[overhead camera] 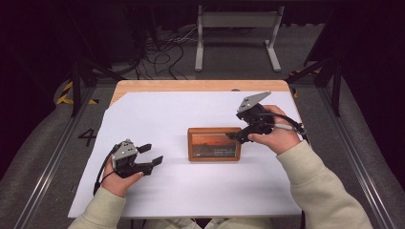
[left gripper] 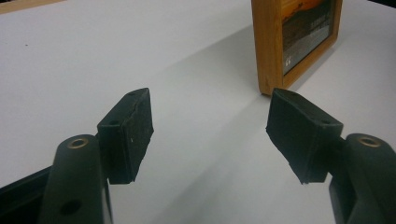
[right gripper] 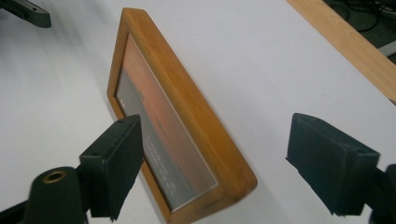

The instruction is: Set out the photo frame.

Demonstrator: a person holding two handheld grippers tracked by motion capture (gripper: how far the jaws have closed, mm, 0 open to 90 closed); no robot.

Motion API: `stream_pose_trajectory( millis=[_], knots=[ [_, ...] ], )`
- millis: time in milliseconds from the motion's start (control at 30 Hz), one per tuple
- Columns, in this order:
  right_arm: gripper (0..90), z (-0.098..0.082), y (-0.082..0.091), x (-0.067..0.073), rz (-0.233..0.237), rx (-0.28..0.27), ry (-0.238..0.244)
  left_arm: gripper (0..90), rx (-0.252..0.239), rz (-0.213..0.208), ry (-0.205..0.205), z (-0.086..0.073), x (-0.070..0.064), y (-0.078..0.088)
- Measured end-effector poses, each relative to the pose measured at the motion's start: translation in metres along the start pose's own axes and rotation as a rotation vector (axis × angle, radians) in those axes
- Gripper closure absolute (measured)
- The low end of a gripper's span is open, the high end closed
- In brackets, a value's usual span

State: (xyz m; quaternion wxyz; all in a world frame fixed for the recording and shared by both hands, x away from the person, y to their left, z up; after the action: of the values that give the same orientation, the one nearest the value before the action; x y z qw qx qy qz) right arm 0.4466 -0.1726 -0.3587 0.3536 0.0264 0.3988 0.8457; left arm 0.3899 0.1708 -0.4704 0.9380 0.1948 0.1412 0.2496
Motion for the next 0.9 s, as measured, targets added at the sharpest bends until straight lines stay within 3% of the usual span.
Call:
stream_pose_trajectory(
  millis=[233, 433, 667, 900],
  knots=[
    [12.8, -0.028, 0.027, -0.005, -0.035, -0.115, -0.115, 25.0, 0.003, -0.003, 0.0, 0.001, 0.0, 0.0],
    [12.9, -0.05, 0.04, -0.011, -0.066, -0.157, -0.154, 20.7, -0.009, -0.023, 0.027, 0.001, 0.001, -0.001],
    [12.5, -0.068, 0.042, -0.012, -0.072, -0.173, -0.171, 16.5, -0.018, -0.032, 0.02, 0.002, 0.001, 0.0],
    [11.9, -0.097, 0.036, -0.013, -0.106, -0.221, -0.229, 13.9, -0.023, -0.044, -0.009, 0.003, -0.002, 0.002]
  ],
)
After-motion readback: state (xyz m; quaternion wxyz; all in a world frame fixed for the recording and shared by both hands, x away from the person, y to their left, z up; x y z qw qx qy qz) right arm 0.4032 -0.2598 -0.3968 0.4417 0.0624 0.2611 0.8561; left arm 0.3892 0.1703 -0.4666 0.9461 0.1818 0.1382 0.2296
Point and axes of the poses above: each handheld gripper's, and its own axes: y roughly backward along the jaws, z roughly out of its top, x roughly to its left, the point moved 5 cm from there along -y, roughly forward along the jaws, and after that the axes turned 11 degrees about -z, right-handed, at the moved point
